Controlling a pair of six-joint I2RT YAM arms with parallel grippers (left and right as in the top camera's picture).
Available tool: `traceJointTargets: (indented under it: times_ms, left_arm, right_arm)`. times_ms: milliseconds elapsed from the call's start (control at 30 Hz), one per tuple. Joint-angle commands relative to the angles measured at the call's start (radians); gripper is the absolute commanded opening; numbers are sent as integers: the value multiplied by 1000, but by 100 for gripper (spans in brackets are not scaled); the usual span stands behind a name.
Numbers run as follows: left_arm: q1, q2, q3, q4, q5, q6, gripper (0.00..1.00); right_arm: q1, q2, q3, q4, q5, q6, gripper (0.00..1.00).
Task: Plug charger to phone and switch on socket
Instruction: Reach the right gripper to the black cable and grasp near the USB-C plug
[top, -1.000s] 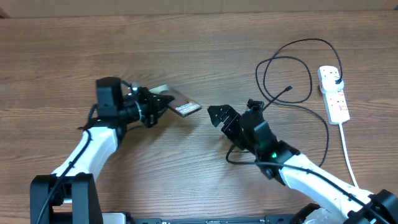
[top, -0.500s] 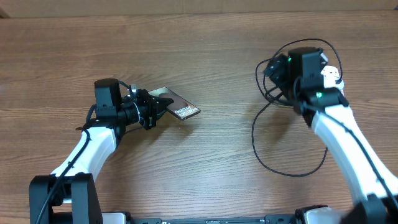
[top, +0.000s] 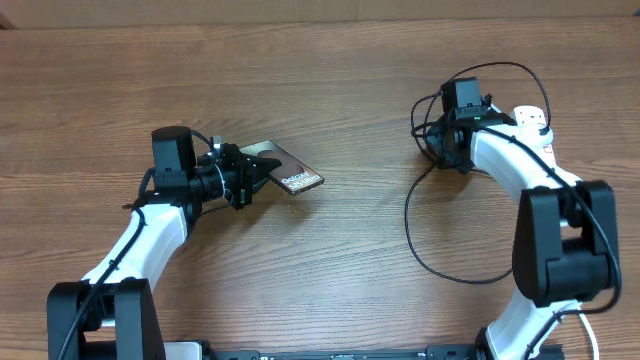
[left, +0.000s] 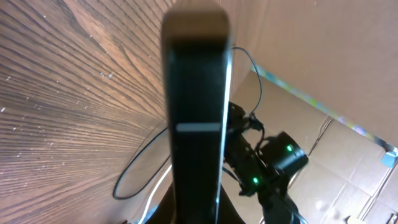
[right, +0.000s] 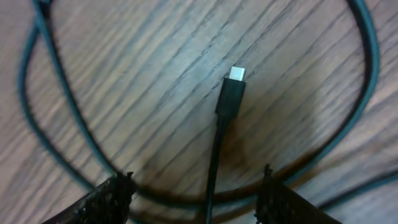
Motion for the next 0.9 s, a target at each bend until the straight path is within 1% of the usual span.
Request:
traceJointTargets:
  times_ms: [0,33,133,200,333,400,533,700,733,767,800,833,867]
  left_arm:
    - [-5,-18,21,8,48,22,4]
    - [-5,-18,21,8,48,22,4]
    - [-5,-18,21,8,47,21,4]
    - [-5,-18,21,8,47,21,4]
    - [-5,-18,21,8,55,21,5]
    - [-5,-18,21,8,67,22,4]
    - [-5,-18,21,8,67,23,4]
    - [-5,-18,21,8,67,22,4]
    - [-5,-18,21,8,67,22,4]
    - [-5,-18,21,8,67,22,4]
    - [-5,-18,21,8,67,22,4]
    - [-5,-18,21,8,69,22,4]
    - [-5,-18,21,8,73,22,4]
  right_arm:
    - [1,65,34,16,40,14,64]
    - [1,82,34,19,40,13,62]
    - [2,122,34,10,16,13,49]
    - [4,138,34,-2,-4,13,44]
    - [7,148,34,-40,-48,13,28]
    - [6,148,34,-53,-82,12,25]
    - [6,148,34,-58,-161,12,25]
    - [6,148,34,-58,-174,12,26]
    - [6,148,34,-57,-175,12,34]
    - [6,148,34,-58,-179,12,50]
    - [6,148,34,-57,-179,12,58]
    - [6,148,34,-57,-179,12,59]
    - [6,148,34,-58,-179,11,58]
